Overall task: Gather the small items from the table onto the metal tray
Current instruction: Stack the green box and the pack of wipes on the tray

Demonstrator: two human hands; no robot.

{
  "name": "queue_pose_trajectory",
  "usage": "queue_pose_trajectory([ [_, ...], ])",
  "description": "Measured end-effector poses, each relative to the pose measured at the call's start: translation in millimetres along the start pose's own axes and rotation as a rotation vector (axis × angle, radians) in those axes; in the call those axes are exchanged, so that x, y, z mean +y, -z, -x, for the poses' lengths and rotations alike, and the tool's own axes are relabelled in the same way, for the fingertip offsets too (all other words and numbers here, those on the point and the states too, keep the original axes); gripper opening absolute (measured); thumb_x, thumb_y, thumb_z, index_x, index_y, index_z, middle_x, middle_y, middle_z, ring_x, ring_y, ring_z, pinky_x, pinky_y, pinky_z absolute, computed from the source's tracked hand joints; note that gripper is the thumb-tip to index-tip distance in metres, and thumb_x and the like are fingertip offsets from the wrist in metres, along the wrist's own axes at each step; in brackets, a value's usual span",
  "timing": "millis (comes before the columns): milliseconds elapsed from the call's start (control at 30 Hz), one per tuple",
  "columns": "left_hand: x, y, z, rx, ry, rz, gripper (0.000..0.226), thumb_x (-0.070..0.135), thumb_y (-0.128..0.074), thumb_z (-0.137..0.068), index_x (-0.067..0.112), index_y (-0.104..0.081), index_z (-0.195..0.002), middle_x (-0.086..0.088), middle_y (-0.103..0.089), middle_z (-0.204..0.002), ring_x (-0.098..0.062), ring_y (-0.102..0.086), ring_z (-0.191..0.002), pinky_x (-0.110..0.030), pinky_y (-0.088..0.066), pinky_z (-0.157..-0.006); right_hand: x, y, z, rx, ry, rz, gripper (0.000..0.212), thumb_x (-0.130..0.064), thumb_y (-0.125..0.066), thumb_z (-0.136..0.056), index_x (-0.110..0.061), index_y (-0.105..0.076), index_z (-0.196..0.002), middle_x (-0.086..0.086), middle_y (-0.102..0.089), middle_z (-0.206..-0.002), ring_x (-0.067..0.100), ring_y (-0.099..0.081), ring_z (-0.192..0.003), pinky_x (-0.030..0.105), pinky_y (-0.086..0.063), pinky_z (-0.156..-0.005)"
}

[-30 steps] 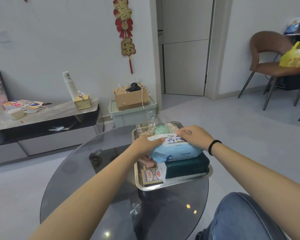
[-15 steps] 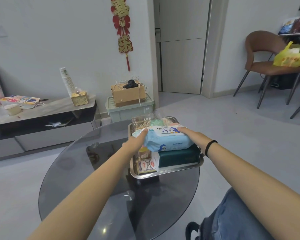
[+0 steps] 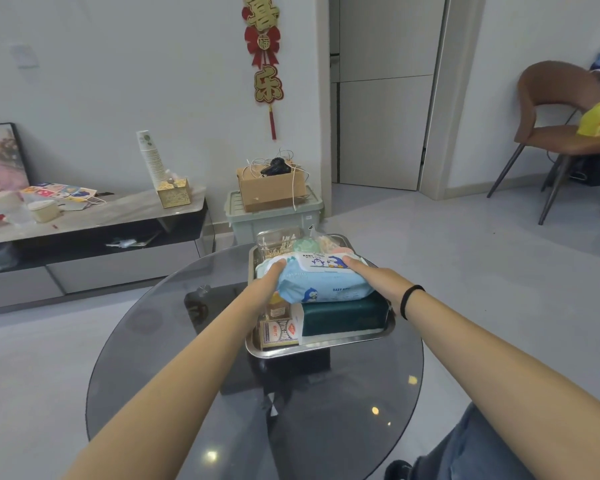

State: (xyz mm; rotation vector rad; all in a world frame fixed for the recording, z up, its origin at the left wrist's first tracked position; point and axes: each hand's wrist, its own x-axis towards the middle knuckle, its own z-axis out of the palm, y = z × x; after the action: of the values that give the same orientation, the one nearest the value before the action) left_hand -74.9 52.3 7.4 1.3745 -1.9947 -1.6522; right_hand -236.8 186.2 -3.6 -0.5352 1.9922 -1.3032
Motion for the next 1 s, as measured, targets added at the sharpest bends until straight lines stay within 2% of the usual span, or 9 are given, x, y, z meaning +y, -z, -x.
queue_pose_trajectory([
  [167, 7.4, 3.7, -14.9, 0.027, -0.001, 0.015, 0.076, 0.065, -0.033, -0.09, 0.014, -0.028, -0.147, -0.016, -0.035, -0.151, -0.033, -0.038, -0.136, -0.043, -0.03, -0.111, -10.6, -5.7, -18.8, 0.014, -0.003, 0.007, 0.057, -0.066, -0.058, -0.074, -0.021, -0.063, -0.11, 0.004, -0.064, -0.103, 0.018, -0.059, -0.091, 0.028, -0.043, -0.077],
  [267, 9.0, 6.0, -24.0, 0.02, -0.003, 0.041, 0.074, 0.063, -0.034, -0.091, 0.013, -0.029, -0.146, -0.015, -0.036, -0.15, -0.032, -0.038, -0.135, -0.042, -0.03, -0.111, -15.2, -7.6, -26.7, 0.009, -0.01, 0.024, 0.058, -0.065, -0.055, -0.076, -0.021, -0.061, -0.113, 0.002, -0.062, -0.097, 0.015, -0.057, -0.084, 0.028, -0.043, -0.071],
  [367, 7.4, 9.1, -28.7, 0.027, 0.003, 0.029, 0.074, 0.064, -0.033, -0.09, 0.013, -0.031, -0.145, -0.016, -0.038, -0.149, -0.032, -0.039, -0.135, -0.042, -0.031, -0.11, -14.8, -10.1, -33.0, 0.009, -0.001, 0.032, 0.057, -0.064, -0.054, -0.078, -0.021, -0.06, -0.113, 0.001, -0.061, -0.094, 0.015, -0.056, -0.082, 0.029, -0.041, -0.074],
  [467, 6.3, 11.4, -29.3, 0.028, -0.002, 0.037, 0.075, 0.065, -0.033, -0.09, 0.013, -0.031, -0.146, -0.016, -0.036, -0.151, -0.033, -0.038, -0.136, -0.043, -0.03, -0.111, -17.1, -10.2, -32.1, -0.007, -0.019, 0.052, 0.059, -0.066, -0.053, -0.077, -0.02, -0.059, -0.112, 0.004, -0.059, -0.099, 0.014, -0.054, -0.079, 0.029, -0.039, -0.076],
  [567, 5.5, 11.7, -24.4, 0.03, -0.004, 0.038, 0.073, 0.062, -0.032, -0.092, 0.013, -0.029, -0.146, -0.016, -0.034, -0.152, -0.033, -0.036, -0.137, -0.042, -0.028, -0.112, -16.7, -9.6, -28.1, -0.017, -0.024, 0.077, 0.055, -0.067, -0.053, -0.076, -0.021, -0.06, -0.104, 0.002, -0.057, -0.095, 0.01, -0.052, -0.076, 0.028, -0.038, -0.074],
  [667, 0.4, 20.6, -22.7, 0.018, 0.01, 0.026, 0.076, 0.066, -0.032, -0.09, 0.015, -0.031, -0.146, -0.018, -0.034, -0.151, -0.034, -0.037, -0.136, -0.044, -0.029, -0.112, -14.7, -15.1, -24.3, -0.029, -0.02, 0.09, 0.047, -0.07, -0.055, -0.072, -0.025, -0.061, -0.087, 0.0, -0.058, -0.095, 0.01, -0.053, -0.079, 0.029, -0.038, -0.08],
  [833, -21.5, 55.5, -10.8, 0.053, 0.074, 0.094, 0.086, 0.08, -0.04, -0.075, 0.021, -0.043, -0.137, -0.016, -0.05, -0.14, -0.034, -0.053, -0.122, -0.046, -0.04, -0.107, -19.8, -51.0, -15.5, -0.09, -0.032, 0.117, 0.073, -0.076, -0.053, -0.068, -0.018, -0.061, -0.112, 0.006, -0.059, -0.115, 0.02, -0.055, -0.096, 0.03, -0.041, -0.081],
  [933, -39.5, 81.0, -10.3, 0.1, 0.096, 0.163, 0.09, 0.083, -0.046, -0.064, 0.023, -0.05, -0.13, -0.013, -0.058, -0.131, -0.033, -0.059, -0.113, -0.047, -0.044, -0.104, -23.9, -77.5, -12.3, -0.127, -0.027, 0.115, 0.094, -0.086, -0.055, -0.05, -0.023, -0.058, -0.12, 0.005, -0.057, -0.125, 0.023, -0.055, -0.11, 0.036, -0.043, -0.097],
  [1000, -48.4, 97.3, -9.3, 0.139, 0.102, 0.212, 0.082, 0.081, -0.05, -0.065, 0.021, -0.055, -0.121, -0.013, -0.064, -0.122, -0.032, -0.064, -0.105, -0.045, -0.047, -0.101, -26.0, -94.2, -12.8, -0.143, -0.018, 0.076, 0.098, -0.085, -0.059, -0.045, -0.022, -0.058, -0.121, 0.005, -0.059, -0.125, 0.023, -0.056, -0.111, 0.04, -0.042, -0.102],
])
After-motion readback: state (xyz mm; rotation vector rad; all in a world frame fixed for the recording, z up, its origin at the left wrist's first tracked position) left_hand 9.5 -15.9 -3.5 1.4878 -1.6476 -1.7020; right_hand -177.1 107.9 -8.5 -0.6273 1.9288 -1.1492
